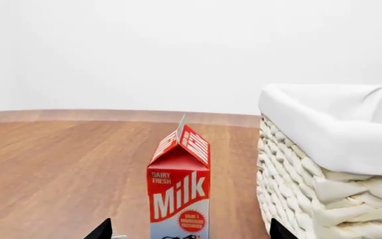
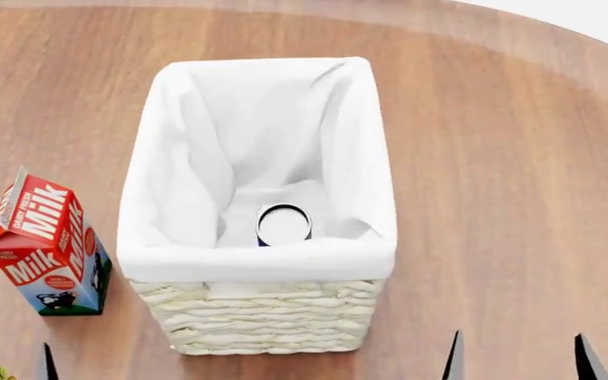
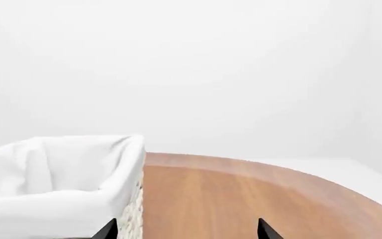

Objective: Pick up the alphabet soup, and put it in the basket.

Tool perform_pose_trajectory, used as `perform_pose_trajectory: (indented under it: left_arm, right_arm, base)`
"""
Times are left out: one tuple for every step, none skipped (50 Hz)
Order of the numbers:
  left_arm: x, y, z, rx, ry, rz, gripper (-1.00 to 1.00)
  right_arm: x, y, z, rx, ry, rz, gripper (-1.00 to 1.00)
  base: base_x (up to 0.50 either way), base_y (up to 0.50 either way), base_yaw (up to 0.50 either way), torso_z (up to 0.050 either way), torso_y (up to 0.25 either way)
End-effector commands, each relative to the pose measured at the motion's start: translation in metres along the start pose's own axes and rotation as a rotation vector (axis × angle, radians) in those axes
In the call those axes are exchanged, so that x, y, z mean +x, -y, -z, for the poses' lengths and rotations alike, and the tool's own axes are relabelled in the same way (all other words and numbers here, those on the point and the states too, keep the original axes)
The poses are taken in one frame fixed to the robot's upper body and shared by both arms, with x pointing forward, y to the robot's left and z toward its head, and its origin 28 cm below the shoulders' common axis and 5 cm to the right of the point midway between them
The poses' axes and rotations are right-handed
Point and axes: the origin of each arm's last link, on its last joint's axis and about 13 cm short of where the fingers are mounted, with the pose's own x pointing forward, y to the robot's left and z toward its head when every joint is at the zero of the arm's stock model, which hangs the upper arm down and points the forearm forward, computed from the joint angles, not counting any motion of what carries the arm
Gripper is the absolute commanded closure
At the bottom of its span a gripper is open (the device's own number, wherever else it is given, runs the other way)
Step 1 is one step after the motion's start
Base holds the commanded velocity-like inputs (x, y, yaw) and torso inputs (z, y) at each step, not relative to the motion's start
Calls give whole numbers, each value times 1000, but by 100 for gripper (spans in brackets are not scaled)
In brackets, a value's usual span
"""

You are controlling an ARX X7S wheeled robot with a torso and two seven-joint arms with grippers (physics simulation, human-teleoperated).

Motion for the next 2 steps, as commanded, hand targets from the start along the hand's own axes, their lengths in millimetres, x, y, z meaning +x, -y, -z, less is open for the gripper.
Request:
perform_pose_trajectory:
  left_arm:
    - [-4,1,-4,6,47,16,-100]
    - [-4,1,-4,10,55,20,-100]
  right_arm:
    - [-18,6,14,18,26,47,-100]
    - [-19,7,14,15,44,57,-100]
  base:
    - [0,0,0,0,0]
    - [0,0,0,0,0]
